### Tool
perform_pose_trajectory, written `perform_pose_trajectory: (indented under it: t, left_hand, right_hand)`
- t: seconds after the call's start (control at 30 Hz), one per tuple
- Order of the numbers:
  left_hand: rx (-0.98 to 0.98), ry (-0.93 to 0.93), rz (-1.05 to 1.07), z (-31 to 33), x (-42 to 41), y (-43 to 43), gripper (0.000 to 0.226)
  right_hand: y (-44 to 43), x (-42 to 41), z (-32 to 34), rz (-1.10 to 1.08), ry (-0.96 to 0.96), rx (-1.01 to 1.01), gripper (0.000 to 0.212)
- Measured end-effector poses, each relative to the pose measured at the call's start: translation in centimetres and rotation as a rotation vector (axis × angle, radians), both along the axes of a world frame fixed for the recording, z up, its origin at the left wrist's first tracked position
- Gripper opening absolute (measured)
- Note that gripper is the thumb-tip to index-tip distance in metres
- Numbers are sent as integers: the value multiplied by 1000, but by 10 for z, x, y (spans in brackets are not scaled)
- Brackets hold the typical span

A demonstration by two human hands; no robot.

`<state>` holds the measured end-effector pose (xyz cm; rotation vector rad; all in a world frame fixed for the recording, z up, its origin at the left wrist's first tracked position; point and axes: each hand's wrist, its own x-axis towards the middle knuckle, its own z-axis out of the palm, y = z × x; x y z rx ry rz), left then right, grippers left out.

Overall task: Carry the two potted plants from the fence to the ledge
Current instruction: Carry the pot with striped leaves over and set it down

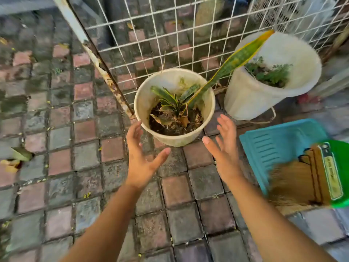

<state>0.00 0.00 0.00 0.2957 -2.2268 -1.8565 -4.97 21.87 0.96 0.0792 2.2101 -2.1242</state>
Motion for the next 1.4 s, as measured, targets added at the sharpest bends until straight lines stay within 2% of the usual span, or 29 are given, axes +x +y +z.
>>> perform_pose_trajectory:
  t: [0.2,0.33,0.47,0.6,0.67,0.8,0.87,1.0,1.1,1.27,1.4]
  left_hand:
    - [-42,114,-30,-29,-21,6,92]
    - [20,156,8,-38,-28,10,86]
    - [90,200,58,-49,-37,15,91]
    - [103,254,31,-60,-42,14,91]
    - [88,274,9,-65,-46,13,90]
    - [149,263,-37,-67,-52,7,108]
    - [156,247,-40,-66,-52,6,113]
    - [188,239,-36,-62,-52,10,117]
    - [183,246,-29,-60,-51,10,113]
    - [72,265,-9,-59,-54,9,120]
    - [66,282,-2,-64,-57,8,128]
  right_hand:
    - [-12,-5,-44,6,-10,-96,91]
    - [-18,-17,-52,-31,48,-151,92]
    - [-20,-30,-58,10,130,-154,92]
    - [-14,-47,-61,82,167,-146,100]
    - [-11,-52,-61,108,154,-168,112]
    - [-12,-58,-59,134,143,-202,122]
    - [-10,-60,-65,140,101,-193,121]
    - [-7,-58,-84,202,-15,-188,86]
    - [-13,-52,-88,179,-71,-195,75]
    - [-27,-40,-79,147,-87,-192,101]
    - [-34,-37,-82,85,-48,-225,116]
